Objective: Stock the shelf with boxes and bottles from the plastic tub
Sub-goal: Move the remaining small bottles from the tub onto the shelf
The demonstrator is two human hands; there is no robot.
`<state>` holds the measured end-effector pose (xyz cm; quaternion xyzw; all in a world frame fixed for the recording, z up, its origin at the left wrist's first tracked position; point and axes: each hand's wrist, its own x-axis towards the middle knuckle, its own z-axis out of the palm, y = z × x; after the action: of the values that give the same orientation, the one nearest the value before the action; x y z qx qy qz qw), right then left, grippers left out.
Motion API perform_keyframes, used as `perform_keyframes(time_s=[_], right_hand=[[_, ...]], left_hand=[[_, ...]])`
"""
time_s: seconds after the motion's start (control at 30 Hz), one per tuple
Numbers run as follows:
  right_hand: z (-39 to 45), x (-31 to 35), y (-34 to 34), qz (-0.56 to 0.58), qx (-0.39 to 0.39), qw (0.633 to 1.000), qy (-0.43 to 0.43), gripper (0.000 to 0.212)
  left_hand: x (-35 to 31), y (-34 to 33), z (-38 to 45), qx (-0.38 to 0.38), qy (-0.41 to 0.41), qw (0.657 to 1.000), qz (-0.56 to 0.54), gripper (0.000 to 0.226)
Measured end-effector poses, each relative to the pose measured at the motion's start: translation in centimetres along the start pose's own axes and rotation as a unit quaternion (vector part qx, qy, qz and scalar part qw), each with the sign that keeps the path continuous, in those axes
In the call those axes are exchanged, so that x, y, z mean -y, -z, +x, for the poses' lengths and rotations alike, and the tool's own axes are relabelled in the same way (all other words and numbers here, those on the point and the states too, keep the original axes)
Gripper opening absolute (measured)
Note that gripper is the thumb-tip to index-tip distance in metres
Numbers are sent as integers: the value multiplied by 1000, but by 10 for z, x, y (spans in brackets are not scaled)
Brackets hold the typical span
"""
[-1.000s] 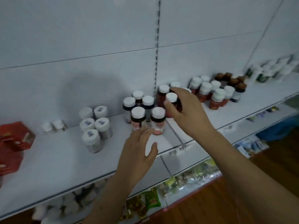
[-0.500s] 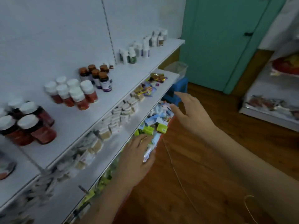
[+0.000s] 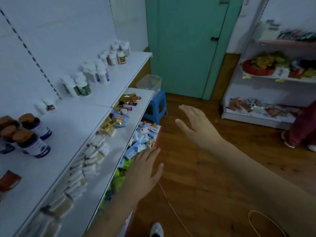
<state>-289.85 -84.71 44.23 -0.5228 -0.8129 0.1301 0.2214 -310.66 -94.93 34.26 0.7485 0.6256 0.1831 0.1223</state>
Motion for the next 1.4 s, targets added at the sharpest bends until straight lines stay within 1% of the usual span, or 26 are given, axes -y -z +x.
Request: perform_keyframes(time_s=[0.17, 0.33, 0.5, 0.57, 0.7, 0.83, 1.0, 1.17, 1.23, 1.3, 1.4], right_hand=[[82, -27, 8, -4, 11, 999, -36, 65], [144, -70, 5, -9, 2, 998, -64, 66], [223, -129, -10, 1, 1, 998, -65, 65], [262, -160, -16, 5, 5, 998, -57, 66], [352, -223, -24, 21, 21, 999, -34, 65], [453, -275, -14, 28, 30, 999, -10, 65], [576, -331, -7, 31, 56, 997, 33, 65], [678, -364, -27, 54, 67, 995, 46, 65], [717, -372, -41, 66, 74, 993, 62, 65], [759, -379, -56, 67, 83, 992, 75, 63], [823, -386, -76, 66, 99, 989, 85, 64]], left_hand=[[21, 13, 98, 26, -17, 999, 23, 68], [32, 11, 192, 35, -24, 999, 2, 78], [44, -9, 282, 44, -23, 999, -4, 74], [52, -21, 324, 45, -17, 999, -5, 71], [59, -40, 421, 24, 1, 1000, -16, 66], [59, -50, 527, 25, 47, 999, -14, 74], [69, -57, 642, -6, 88, 996, 2, 67], [89, -63, 727, -11, 139, 990, -7, 63], [101, -67, 760, -3, 143, 990, -10, 70], [121, -74, 796, 0, 146, 989, -11, 73], [158, -83, 848, -7, 155, 988, -18, 69]])
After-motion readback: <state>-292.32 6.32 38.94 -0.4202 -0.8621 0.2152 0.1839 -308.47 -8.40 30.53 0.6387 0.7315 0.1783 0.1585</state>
